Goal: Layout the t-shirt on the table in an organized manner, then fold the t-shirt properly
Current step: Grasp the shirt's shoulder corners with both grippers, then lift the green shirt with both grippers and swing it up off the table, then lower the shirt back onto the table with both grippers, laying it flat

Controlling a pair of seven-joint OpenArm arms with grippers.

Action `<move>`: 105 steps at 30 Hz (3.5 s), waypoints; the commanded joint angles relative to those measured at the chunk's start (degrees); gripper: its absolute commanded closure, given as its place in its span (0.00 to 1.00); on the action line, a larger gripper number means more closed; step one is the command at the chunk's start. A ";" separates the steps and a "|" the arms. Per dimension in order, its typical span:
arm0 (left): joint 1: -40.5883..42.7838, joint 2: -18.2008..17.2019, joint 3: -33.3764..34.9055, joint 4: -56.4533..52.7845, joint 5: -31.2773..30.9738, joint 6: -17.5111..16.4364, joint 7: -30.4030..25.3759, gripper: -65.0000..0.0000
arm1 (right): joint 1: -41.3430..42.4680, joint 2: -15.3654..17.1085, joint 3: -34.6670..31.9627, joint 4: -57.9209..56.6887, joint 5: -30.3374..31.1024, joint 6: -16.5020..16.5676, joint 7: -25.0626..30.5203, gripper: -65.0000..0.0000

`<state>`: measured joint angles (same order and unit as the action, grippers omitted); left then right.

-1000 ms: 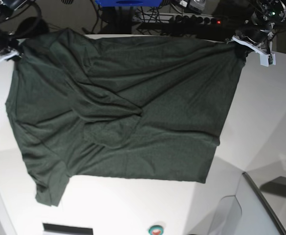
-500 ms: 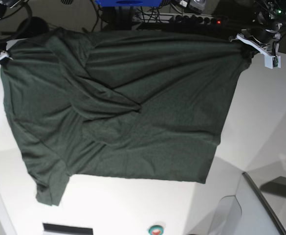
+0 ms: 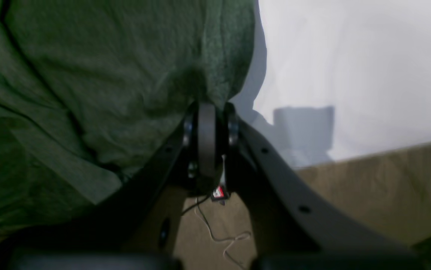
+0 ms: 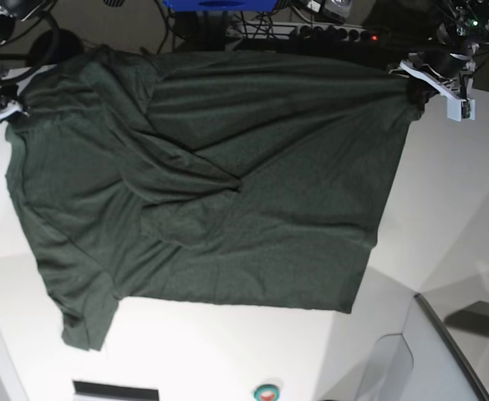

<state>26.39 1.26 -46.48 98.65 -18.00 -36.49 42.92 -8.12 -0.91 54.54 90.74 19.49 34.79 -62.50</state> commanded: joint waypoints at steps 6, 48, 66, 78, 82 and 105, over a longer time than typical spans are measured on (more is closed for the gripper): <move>2.40 -1.48 0.19 1.26 -0.59 -0.21 -1.11 1.00 | -1.15 1.65 0.27 1.09 0.51 -0.37 -0.23 1.00; -58.88 -0.16 25.95 -7.62 24.11 3.92 17.17 1.00 | 51.33 29.87 -32.43 -23.62 -0.28 -15.22 0.04 1.00; -13.86 -4.64 25.51 1.26 24.02 3.83 9.26 1.00 | 9.66 16.51 -20.21 -11.57 -0.45 -15.31 0.92 1.00; -7.18 -4.64 21.03 1.61 23.93 3.83 7.06 1.00 | 5.70 19.76 -19.77 -13.95 -0.54 -15.31 2.76 1.00; -6.83 -4.73 18.57 1.61 23.93 3.74 7.06 1.00 | 5.44 21.43 -19.77 -15.00 -0.54 -15.66 2.76 1.00; -0.50 -2.27 19.45 1.61 23.93 3.74 6.97 1.00 | 5.44 19.94 -19.77 -24.23 -12.23 -15.84 13.49 0.90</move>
<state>25.74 -0.80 -26.92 99.15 5.85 -32.99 50.33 -3.38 17.30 34.39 65.67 7.42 19.27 -49.67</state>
